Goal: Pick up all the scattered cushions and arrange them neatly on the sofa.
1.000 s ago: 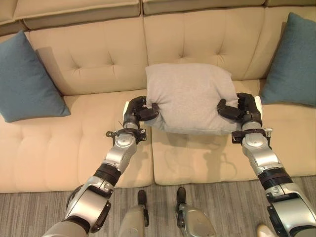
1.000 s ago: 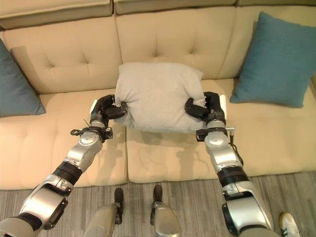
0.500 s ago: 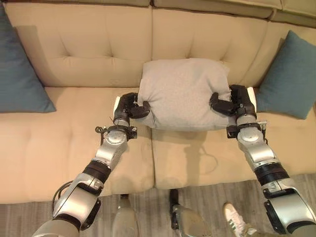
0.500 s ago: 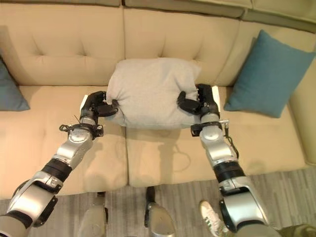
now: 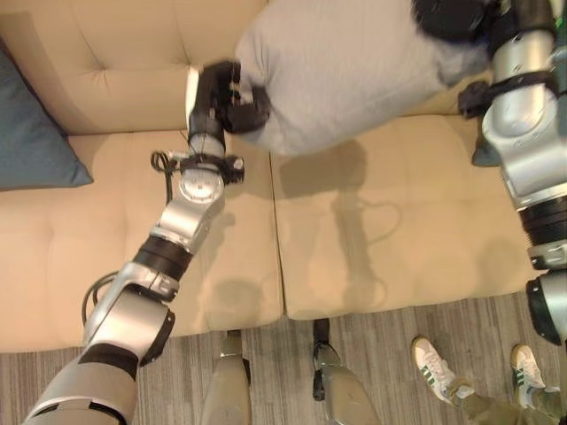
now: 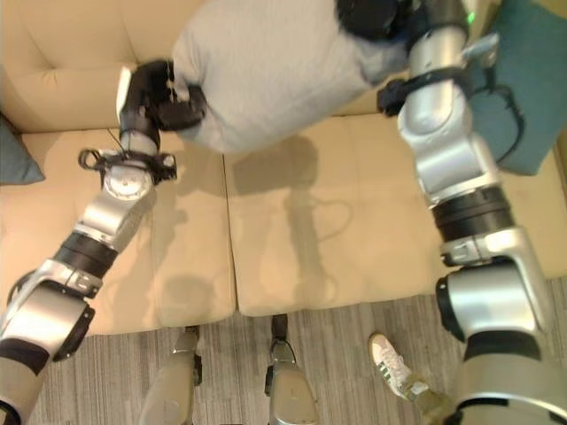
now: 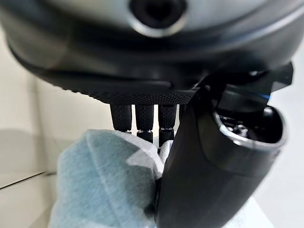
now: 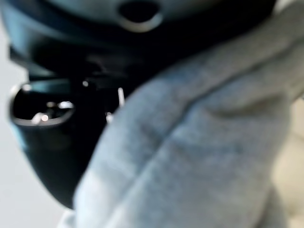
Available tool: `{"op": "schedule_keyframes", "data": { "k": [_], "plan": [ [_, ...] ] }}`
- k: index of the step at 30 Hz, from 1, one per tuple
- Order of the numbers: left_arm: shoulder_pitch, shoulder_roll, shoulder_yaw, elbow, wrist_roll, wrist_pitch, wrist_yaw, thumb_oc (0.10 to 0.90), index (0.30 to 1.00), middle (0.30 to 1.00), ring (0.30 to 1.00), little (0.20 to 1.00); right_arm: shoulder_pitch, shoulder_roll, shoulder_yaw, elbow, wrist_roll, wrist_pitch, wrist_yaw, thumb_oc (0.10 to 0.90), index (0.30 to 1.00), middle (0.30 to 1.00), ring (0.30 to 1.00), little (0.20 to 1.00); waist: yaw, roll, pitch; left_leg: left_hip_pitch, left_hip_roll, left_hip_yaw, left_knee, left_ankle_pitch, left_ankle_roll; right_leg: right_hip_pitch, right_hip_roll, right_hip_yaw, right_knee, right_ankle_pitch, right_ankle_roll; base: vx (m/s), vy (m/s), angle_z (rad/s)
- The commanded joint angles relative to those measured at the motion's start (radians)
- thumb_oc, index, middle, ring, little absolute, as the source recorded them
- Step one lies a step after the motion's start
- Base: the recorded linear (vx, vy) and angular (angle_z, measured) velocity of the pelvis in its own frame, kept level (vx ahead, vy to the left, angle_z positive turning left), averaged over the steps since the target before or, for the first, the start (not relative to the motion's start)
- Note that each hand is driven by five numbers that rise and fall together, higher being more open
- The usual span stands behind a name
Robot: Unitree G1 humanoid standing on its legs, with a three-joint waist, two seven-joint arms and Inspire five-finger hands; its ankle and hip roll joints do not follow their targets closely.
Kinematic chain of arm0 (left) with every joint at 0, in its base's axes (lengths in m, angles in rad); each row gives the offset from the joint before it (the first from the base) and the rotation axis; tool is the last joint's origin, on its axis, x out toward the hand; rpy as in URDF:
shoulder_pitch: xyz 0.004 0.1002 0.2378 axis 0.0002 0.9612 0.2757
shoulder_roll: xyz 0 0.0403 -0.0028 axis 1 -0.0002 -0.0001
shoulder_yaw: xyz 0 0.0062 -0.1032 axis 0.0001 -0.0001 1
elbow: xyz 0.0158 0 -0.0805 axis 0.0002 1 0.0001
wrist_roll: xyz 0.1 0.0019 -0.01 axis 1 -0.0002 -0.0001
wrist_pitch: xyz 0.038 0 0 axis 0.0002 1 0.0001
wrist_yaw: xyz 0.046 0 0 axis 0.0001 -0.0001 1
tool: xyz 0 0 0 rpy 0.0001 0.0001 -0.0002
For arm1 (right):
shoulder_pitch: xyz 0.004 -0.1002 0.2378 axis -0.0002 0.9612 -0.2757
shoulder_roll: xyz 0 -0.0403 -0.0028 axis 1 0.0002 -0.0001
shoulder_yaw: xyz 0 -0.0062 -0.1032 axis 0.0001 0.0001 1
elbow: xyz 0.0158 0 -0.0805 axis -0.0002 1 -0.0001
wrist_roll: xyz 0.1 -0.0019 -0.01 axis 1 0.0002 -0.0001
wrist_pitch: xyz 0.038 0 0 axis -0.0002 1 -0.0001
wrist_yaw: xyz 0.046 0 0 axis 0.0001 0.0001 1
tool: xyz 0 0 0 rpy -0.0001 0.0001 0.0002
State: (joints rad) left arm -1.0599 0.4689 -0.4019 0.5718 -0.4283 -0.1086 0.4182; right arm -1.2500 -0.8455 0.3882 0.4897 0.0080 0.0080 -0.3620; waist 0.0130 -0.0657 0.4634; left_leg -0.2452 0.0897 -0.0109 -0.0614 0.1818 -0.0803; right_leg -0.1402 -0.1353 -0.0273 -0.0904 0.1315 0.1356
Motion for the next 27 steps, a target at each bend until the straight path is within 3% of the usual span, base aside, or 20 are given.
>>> {"op": "schedule_keyframes", "data": {
  "k": [1, 10, 27],
  "plan": [
    [-0.25, -0.025, -0.018, -0.076, 0.079, -0.257, 0.082, 0.4, 0.3, 0.3, 0.3, 0.3, -0.112, 0.029, 0.042, -0.012, -0.028, -0.175, -0.138, 0.4, 0.3, 0.3, 0.3, 0.3, 0.015, 0.035, -0.267, -0.049, 0.018, -0.051, -0.025, -0.089, -0.026, 0.024, -0.042, 0.011, 0.103, -0.201, 0.063, -0.01, 0.022, 0.09],
    [-0.35, 0.041, 0.012, -0.145, 0.099, -0.295, 0.164, 0.4, 0.3, 0.3, 0.3, 0.3, -0.192, 0.026, 0.068, -0.034, 0.028, -0.211, -0.147, 0.4, 0.3, 0.3, 0.3, 0.3, 0.031, 0.056, -0.266, -0.067, -0.003, -0.053, -0.026, -0.088, -0.028, 0.02, -0.059, 0.001, 0.087, -0.183, 0.073, 0.0, 0.008, 0.06],
    [-0.379, 0.031, 0.037, -0.271, 0.119, -0.319, 0.191, 0.4, 0.3, 0.3, 0.3, 0.3, -0.21, 0.082, 0.023, -0.165, 0.152, -0.279, -0.112, 0.4, 0.3, 0.3, 0.3, 0.3, 0.047, 0.063, -0.302, -0.034, -0.011, -0.056, -0.026, -0.103, -0.03, 0.067, -0.065, -0.023, 0.072, -0.191, 0.07, 0.02, -0.006, 0.05]
  ]
}}
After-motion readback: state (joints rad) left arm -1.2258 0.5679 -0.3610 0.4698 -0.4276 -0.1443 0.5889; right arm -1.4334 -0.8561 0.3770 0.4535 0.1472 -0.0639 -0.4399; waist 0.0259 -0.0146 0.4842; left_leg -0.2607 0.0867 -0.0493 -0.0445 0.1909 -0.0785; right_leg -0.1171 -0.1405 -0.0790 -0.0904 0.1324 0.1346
